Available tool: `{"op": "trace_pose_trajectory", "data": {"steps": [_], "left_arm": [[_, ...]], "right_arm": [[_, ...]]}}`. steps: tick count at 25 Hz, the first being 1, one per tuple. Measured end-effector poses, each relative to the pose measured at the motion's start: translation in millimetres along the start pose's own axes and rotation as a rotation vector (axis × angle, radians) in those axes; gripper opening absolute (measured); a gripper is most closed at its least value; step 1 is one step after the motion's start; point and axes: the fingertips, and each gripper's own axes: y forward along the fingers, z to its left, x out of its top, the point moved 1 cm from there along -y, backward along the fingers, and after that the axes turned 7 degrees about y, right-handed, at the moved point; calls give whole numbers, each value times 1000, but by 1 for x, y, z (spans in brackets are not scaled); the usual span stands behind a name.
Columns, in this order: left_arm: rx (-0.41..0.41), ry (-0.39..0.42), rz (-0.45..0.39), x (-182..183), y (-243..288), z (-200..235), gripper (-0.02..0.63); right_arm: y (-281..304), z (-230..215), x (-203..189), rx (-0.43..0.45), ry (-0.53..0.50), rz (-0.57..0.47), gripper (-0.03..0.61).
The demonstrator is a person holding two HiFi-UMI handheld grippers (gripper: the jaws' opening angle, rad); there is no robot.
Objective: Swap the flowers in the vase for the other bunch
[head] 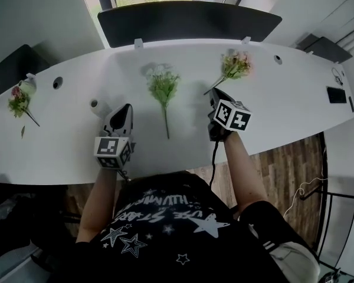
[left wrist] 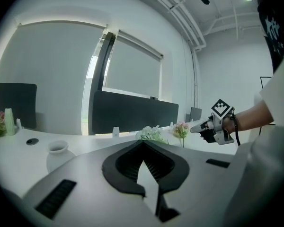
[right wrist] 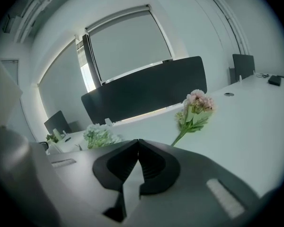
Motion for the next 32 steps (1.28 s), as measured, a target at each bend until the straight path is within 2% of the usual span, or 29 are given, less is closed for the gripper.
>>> {"op": "trace_pose_trajectory", "data": {"steps": [5,10,15,19,22,24,32], "left_arm": [[-6,13,26,2,19,-6,8],[10,43,67,-1,27,-7,8],[21,65,91,-3,30,-4,8],[12,63,111,-9,33,-4,8],[-3,99,143,-11,34,-8,8],[-5,111,130,-10,36,-10,8],[7,105,113,-14,40,-8,8]], "right_arm": [[16,-40,11,-73,55,15,12],[37,-76,14,-141,188,46,141],[56,-107,22,-221,327,17,195],[70,-121,24,-264,373,37,201],[78,-130,22,-296,427,63,200],[83,-135,20,-311,456,80,199],[101,-142,23,-336,469,148,179]]}}
